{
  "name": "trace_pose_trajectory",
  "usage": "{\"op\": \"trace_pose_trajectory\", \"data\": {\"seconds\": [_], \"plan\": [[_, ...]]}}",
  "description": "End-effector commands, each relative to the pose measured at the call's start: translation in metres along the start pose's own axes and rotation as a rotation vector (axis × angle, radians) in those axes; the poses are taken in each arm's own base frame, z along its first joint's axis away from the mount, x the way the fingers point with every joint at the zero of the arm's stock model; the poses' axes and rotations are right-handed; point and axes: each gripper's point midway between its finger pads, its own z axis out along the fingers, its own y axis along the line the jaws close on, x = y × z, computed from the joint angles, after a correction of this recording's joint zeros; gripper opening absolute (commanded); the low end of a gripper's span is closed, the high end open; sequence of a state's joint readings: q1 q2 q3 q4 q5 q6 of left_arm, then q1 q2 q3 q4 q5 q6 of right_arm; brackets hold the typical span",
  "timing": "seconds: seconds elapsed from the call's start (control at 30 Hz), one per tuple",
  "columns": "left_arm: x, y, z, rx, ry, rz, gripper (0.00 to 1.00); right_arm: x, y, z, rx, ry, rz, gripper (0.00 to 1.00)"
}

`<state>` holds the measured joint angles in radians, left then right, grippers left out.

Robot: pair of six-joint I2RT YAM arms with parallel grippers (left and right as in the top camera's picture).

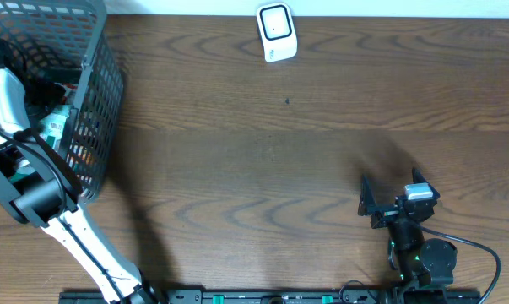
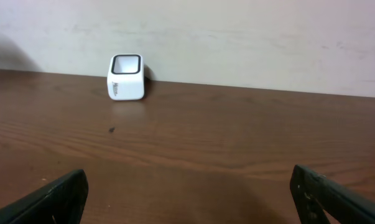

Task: Scan the item barcode
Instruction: 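Grasp the light green wet wipes pack in the basket with left gripper, then lift the wipes pack out and carry it toward the white scanner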

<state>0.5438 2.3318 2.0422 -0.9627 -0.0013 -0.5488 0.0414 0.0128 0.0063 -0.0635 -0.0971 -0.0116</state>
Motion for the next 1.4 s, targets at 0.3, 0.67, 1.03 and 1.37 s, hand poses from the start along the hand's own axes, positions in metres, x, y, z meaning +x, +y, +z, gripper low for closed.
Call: {"op": "trace_pose_trajectory", "data": {"seconds": [0.3, 0.67, 1.03, 1.37], "plan": [[0.017, 0.019, 0.034, -0.037, 0.025, 0.009, 0.82, 0.001, 0.003, 0.000, -0.010, 0.003, -0.005, 0.99], [-0.022, 0.002, -0.056, 0.082, -0.152, -0.009, 0.38, 0.001, 0.003, 0.000, -0.010, 0.003, -0.005, 0.99], [-0.031, 0.005, -0.274, 0.343, -0.523, -0.031, 0.34, 0.001, 0.003, 0.000, -0.010, 0.003, -0.005, 0.99], [0.125, -0.023, -0.372, 0.552, -0.404, 0.252, 0.35, 0.001, 0.003, 0.000, -0.010, 0.003, -0.005, 0.99]]}}
